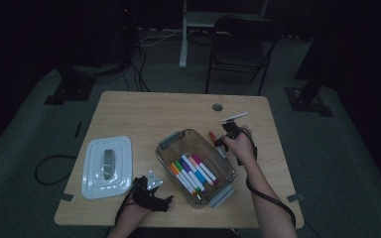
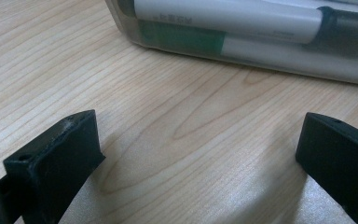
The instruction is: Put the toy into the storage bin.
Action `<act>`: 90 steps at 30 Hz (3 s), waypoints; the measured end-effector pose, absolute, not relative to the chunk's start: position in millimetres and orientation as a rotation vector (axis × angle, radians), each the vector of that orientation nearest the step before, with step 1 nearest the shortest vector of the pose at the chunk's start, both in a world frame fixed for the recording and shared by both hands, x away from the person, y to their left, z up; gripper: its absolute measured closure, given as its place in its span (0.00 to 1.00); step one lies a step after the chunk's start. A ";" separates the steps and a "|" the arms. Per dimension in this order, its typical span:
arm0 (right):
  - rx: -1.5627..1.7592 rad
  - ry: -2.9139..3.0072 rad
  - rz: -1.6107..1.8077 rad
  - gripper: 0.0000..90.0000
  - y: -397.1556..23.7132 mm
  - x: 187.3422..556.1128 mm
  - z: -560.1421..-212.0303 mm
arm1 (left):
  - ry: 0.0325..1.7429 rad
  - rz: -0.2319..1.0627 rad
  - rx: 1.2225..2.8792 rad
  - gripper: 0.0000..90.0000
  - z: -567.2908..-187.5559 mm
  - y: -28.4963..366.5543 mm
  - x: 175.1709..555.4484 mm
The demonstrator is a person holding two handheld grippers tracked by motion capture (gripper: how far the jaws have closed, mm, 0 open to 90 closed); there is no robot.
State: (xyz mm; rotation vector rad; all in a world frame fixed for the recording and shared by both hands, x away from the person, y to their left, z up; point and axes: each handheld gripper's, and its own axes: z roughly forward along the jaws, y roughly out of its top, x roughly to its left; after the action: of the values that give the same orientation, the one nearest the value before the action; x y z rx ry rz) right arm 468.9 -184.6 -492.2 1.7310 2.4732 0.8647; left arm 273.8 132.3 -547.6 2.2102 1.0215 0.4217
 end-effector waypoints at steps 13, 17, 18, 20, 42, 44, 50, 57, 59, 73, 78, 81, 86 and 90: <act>1.627 2.442 0.986 0.85 -209.2 434.6 -427.4 | 1.021 0.423 2.210 0.01 -547.6 132.3 273.8; 1.591 2.444 1.044 0.85 -209.6 421.6 -404.8 | 1.022 0.424 2.207 0.00 -547.8 132.2 273.8; 1.580 2.444 1.068 0.85 -209.3 418.6 -400.0 | 1.022 0.423 2.207 0.01 -547.7 132.2 273.8; 1.558 2.449 1.094 0.85 -207.2 412.3 -391.6 | 1.022 0.424 2.207 0.01 -547.7 132.2 273.8; 1.264 2.782 1.210 0.85 -117.4 363.8 -388.9 | 1.022 0.422 2.208 0.01 -547.6 132.2 273.8; 1.265 2.820 1.184 0.85 -107.5 364.3 -398.8 | 1.022 0.422 2.209 0.01 -547.6 132.2 273.8; 1.261 2.897 1.078 0.85 -80.0 367.1 -426.3 | 1.022 0.421 2.210 0.01 -547.5 132.3 273.8; 1.255 2.962 0.917 0.85 -53.4 372.1 -455.6 | 1.023 0.423 2.207 0.01 -547.7 132.1 273.7; 1.260 2.973 0.887 0.85 -50.7 373.5 -460.9 | 1.023 0.423 2.206 0.01 -547.7 132.2 273.7; 1.125 2.916 1.077 0.53 -69.9 367.7 -437.5 | 1.022 0.420 2.211 0.01 -547.4 132.3 273.7; 1.081 2.758 1.267 0.37 -98.9 362.2 -408.9 | 1.022 0.422 2.209 0.01 -547.5 132.3 273.8; 1.110 2.648 1.325 0.35 -121.0 363.4 -397.6 | 1.023 0.422 2.208 0.01 -547.6 132.2 273.7; 1.118 2.541 1.346 0.35 -157.3 369.2 -392.8 | 1.022 0.422 2.208 0.01 -547.6 132.2 273.8; 1.144 2.483 1.353 0.36 -182.3 373.9 -397.9 | 1.022 0.424 2.207 0.01 -547.7 132.2 273.8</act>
State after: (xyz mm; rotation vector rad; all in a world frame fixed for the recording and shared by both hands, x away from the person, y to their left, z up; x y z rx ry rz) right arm 373.9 -182.3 -397.9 1.1443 2.4827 1.3535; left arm 273.8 132.2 -547.7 2.2072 1.0221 0.4237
